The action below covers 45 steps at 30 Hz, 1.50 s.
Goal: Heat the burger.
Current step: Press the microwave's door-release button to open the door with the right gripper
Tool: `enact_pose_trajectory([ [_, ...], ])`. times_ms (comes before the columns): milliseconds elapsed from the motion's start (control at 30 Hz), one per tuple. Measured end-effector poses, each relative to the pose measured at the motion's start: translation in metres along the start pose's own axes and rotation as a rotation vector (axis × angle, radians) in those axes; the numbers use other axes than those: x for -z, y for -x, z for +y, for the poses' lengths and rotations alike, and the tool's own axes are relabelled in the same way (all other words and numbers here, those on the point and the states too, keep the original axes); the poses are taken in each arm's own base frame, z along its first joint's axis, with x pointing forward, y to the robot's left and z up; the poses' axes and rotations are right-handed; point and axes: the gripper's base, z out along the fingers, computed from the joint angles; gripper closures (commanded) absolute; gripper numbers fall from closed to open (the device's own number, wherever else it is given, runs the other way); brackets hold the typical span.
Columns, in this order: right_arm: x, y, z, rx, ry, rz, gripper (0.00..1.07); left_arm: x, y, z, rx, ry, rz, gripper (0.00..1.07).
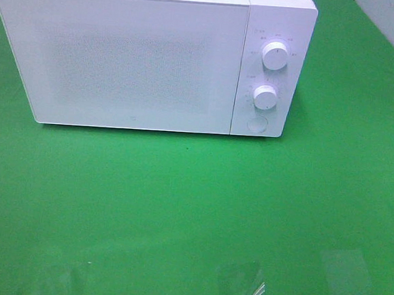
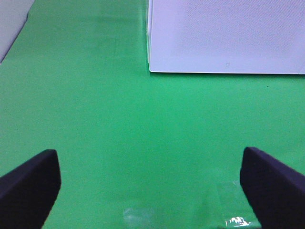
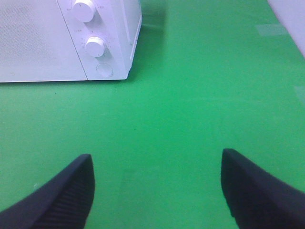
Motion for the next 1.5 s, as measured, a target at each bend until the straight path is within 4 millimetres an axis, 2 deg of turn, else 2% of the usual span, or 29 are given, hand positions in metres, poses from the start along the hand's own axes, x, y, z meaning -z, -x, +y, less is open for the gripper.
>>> enact_pose_trajectory([
  [633, 0.001, 0.001, 0.0, 0.0, 0.0, -0.004, 0.36, 0.0, 0.0, 0.0, 0.0, 0.0, 0.0, 0.13],
  [867, 0.005, 0.013, 0.002, 0.0, 0.013, -0.102, 0.36, 0.0, 0.0, 0.0, 0.0, 0.0, 0.0, 0.13],
  [1067, -0.015, 0.032, 0.004, 0.002, 0.018, -0.123, 0.36, 0.0, 0.0, 0.0, 0.0, 0.0, 0.0, 0.13],
  [1167, -0.019, 0.033, 0.005, 0.003, 0.019, -0.126, 0.36, 0.0, 0.0, 0.0, 0.0, 0.0, 0.0, 0.13],
  [1233, -0.038, 0.033, 0.005, 0.005, 0.021, -0.123, 0.36, 0.0, 0.0, 0.0, 0.0, 0.0, 0.0, 0.13],
  [1500, -0.066, 0.034, 0.007, 0.008, 0.032, -0.167, 0.36, 0.0, 0.0, 0.0, 0.0, 0.0, 0.0, 0.13],
])
